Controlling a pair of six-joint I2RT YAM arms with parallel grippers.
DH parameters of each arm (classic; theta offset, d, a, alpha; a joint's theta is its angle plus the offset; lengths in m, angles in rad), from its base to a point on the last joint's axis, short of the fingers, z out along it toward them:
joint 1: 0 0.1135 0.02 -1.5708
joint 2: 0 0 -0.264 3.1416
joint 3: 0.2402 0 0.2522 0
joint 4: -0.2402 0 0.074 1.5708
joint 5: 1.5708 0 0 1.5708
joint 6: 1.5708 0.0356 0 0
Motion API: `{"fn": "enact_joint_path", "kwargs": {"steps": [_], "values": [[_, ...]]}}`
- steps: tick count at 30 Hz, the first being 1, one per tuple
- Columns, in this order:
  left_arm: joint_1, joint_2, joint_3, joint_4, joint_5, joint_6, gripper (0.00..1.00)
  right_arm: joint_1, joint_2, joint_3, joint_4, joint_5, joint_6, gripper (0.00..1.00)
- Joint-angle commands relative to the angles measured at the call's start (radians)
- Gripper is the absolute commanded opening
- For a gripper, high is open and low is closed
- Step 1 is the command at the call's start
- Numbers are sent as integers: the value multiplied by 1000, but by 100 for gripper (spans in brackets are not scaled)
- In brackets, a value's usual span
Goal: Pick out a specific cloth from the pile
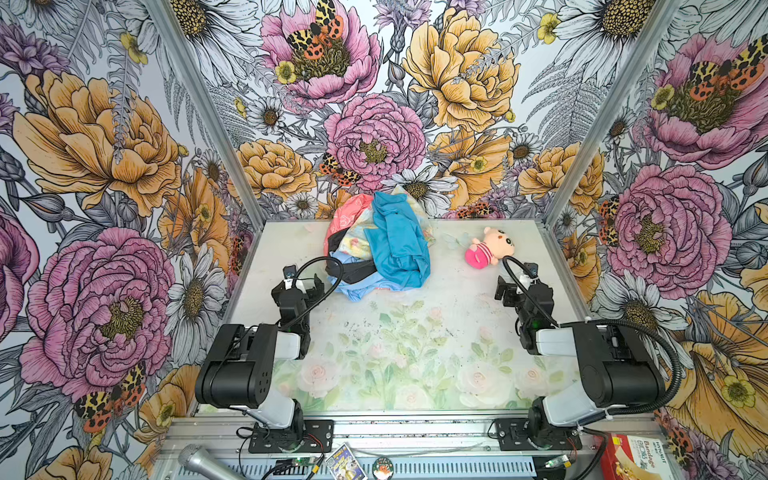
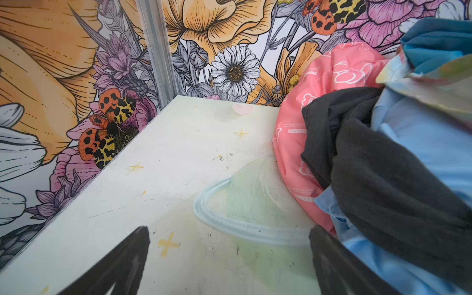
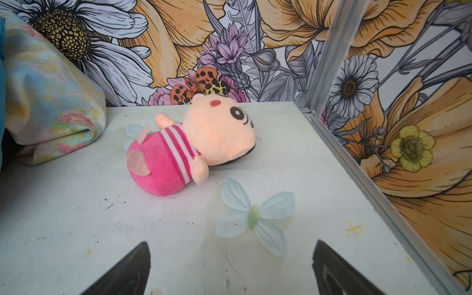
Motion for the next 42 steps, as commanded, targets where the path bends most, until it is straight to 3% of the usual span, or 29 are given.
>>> {"fn": "enact_joint_path", "kwargs": {"steps": [1,20,42], "values": [[7,-1,7,35,-17,11,99,0,0,8,21,-18,1,99],[11,-2,1,43,-31,-3,99,2,0,12,15,-10,3,100],[-21,-8,-38,118,-68,23,99,56,-30,-6,27,122,-18,99]]}}
